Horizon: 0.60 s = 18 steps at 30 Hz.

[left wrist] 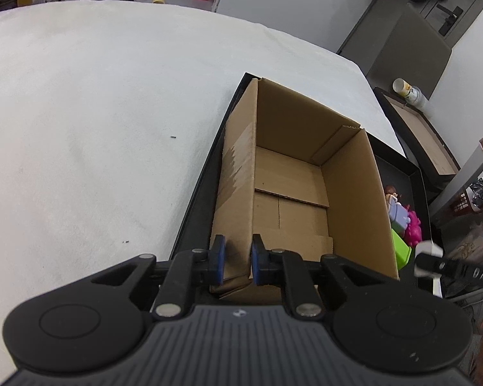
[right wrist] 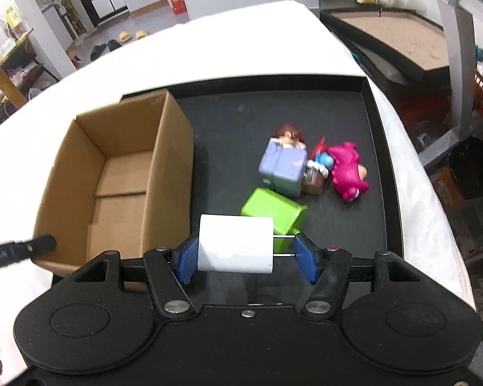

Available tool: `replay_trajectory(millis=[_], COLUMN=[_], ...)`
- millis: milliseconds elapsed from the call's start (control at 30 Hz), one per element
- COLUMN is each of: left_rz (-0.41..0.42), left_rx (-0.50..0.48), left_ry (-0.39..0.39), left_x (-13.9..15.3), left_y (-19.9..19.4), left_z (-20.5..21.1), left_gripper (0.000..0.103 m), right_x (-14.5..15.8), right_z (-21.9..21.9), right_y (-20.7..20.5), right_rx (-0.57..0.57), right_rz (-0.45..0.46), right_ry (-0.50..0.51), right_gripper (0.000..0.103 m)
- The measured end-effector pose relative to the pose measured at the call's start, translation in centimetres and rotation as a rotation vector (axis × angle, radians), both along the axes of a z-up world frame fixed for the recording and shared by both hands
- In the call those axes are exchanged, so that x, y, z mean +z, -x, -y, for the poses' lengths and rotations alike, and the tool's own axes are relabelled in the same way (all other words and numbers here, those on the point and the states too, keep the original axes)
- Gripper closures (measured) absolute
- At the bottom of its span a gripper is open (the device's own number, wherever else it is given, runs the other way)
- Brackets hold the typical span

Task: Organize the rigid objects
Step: 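Carry the white charger into the box with the right tool and release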

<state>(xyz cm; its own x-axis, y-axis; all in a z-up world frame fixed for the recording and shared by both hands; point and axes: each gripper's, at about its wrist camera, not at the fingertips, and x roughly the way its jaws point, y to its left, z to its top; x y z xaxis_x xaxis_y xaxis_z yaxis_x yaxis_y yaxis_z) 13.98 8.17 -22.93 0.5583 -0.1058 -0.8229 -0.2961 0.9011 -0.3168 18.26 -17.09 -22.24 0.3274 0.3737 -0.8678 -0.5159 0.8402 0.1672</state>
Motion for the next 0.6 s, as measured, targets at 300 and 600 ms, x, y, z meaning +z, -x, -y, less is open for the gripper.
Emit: replay_trajectory(millis=[300, 600], left_rz=[0.006, -0.007], left_rx=[-0.072, -0.042], left_ry=[-0.005, 0.003], left_x=[-0.4, -0.6], left_y=[0.8, 0.7], left_z=[0.2, -0.8], left_gripper=[0.088, 0.089], right_x=[2.3, 4.4], right_z=[-0.6, -3.0], right_y=[-0.6, -0.9], right_rx=[-0.008, 0.054], right_rz=[0.039, 0.058], right_ry=[-0.055, -0.104], right_gripper=[0.042, 0.042])
